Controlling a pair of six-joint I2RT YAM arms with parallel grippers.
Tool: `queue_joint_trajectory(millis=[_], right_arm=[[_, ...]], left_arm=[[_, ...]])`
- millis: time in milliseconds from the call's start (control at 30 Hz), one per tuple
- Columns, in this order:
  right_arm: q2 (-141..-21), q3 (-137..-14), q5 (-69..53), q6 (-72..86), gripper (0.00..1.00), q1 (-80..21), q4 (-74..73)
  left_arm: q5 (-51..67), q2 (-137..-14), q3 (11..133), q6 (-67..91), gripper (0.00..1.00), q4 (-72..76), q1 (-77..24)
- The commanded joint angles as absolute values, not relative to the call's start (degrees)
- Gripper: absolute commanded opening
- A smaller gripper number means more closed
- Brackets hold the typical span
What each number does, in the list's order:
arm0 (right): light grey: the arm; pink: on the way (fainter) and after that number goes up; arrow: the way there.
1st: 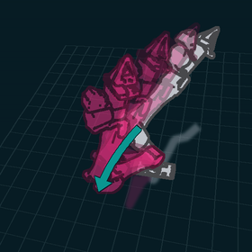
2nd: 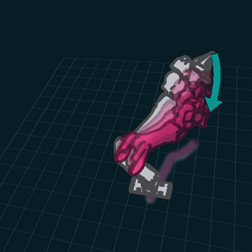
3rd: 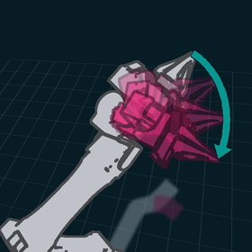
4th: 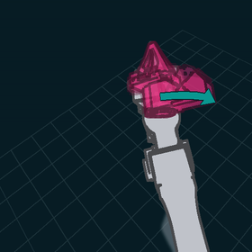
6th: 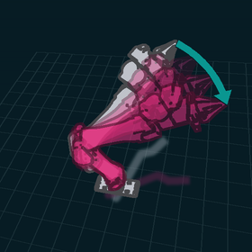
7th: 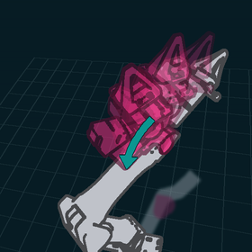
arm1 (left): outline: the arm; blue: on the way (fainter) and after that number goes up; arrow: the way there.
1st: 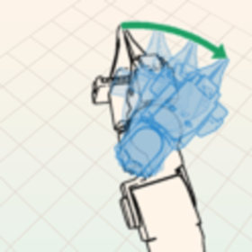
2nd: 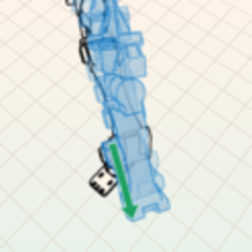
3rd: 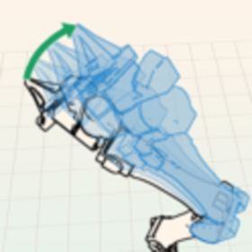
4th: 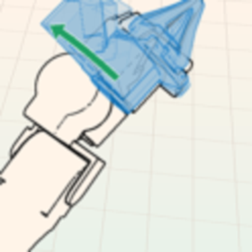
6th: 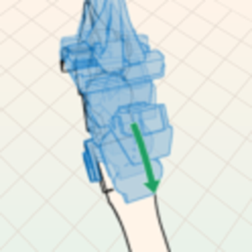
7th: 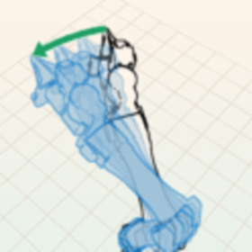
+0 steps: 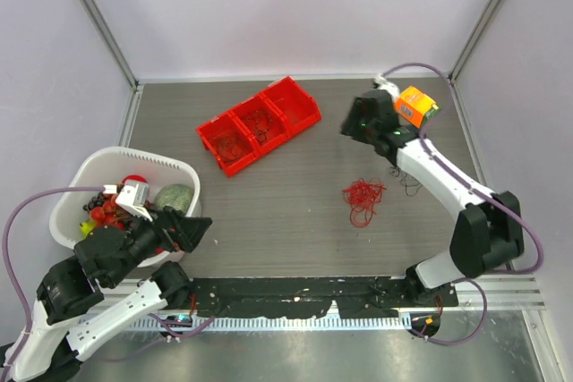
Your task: Untangle the cables
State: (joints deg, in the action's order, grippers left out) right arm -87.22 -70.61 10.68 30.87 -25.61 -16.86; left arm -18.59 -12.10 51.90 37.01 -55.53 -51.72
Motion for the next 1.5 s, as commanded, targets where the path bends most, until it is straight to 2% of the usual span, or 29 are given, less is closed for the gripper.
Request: queue_joint_trajectory(millis=[0,100,200,300,567,700,733,833,900,967,1167,1333,1400,1467], right_arm=[[-79.0,-59.6,16.4,36.5,0.54,-15.5,-20.7],[-74.1,-51.9,18.4,37.8,0.55,-7.1,-21.3],[-73.6,-49.0,22.7,38.2,0.61,-2.5,-23.4],[-77.4,-49.3,24.0,34.9,0.69,-1.0,-23.6],[-90.9,-53.2,20.4,27.9,0.71,-0.8,-18.9],[-94.6,-54.1,18.0,26.8,0.61,-0.9,-16.9],[-94.7,-53.9,17.0,26.3,0.55,-0.8,-16.3],[-93.3,-53.4,13.6,25.6,0.24,-0.8,-15.2],[-91.0,-52.7,10.7,25.4,0.07,-0.9,-14.3],[-87.7,-52.0,9.3,25.2,0.01,-1.8,-14.2],[-77.9,-51.4,0.9,25.9,0.01,-4.8,-14.1],[-71.3,-51.9,-11.5,29.3,0.01,-6.8,-12.6],[-70.0,-52.8,-11.8,29.5,0.01,-8.1,-12.7],[-70.6,-54.9,-4.1,29.0,0.18,-8.3,-16.8]], left_arm=[[-17.8,-11.8,51.8,36.2,1.0,-52.6,-51.7],[-17.2,-12.2,51.7,35.9,1.0,-52.3,-51.7],[-16.6,-13.0,51.7,35.8,1.0,-52.4,-51.7],[-16.6,-13.5,51.8,35.8,1.0,-52.3,-51.8],[-16.2,-14.4,51.9,36.0,1.0,-52.7,-51.7],[-15.8,-14.2,52.2,36.6,1.0,-53.2,-51.8],[-15.9,-14.2,52.3,36.6,1.0,-53.4,-51.7],[-16.6,-13.4,52.4,36.9,1.0,-53.8,-51.6],[-16.9,-13.3,52.3,37.1,1.0,-53.6,-51.7],[-16.8,-13.6,52.2,37.0,0.99,-53.6,-51.7],[-17.2,-14.9,52.3,37.1,1.0,-53.4,-51.7],[-17.4,-15.6,52.5,36.9,1.0,-53.6,-51.7],[-17.6,-15.5,52.6,37.1,1.0,-53.6,-51.7],[-17.5,-15.2,52.6,37.4,1.0,-53.8,-51.7]])
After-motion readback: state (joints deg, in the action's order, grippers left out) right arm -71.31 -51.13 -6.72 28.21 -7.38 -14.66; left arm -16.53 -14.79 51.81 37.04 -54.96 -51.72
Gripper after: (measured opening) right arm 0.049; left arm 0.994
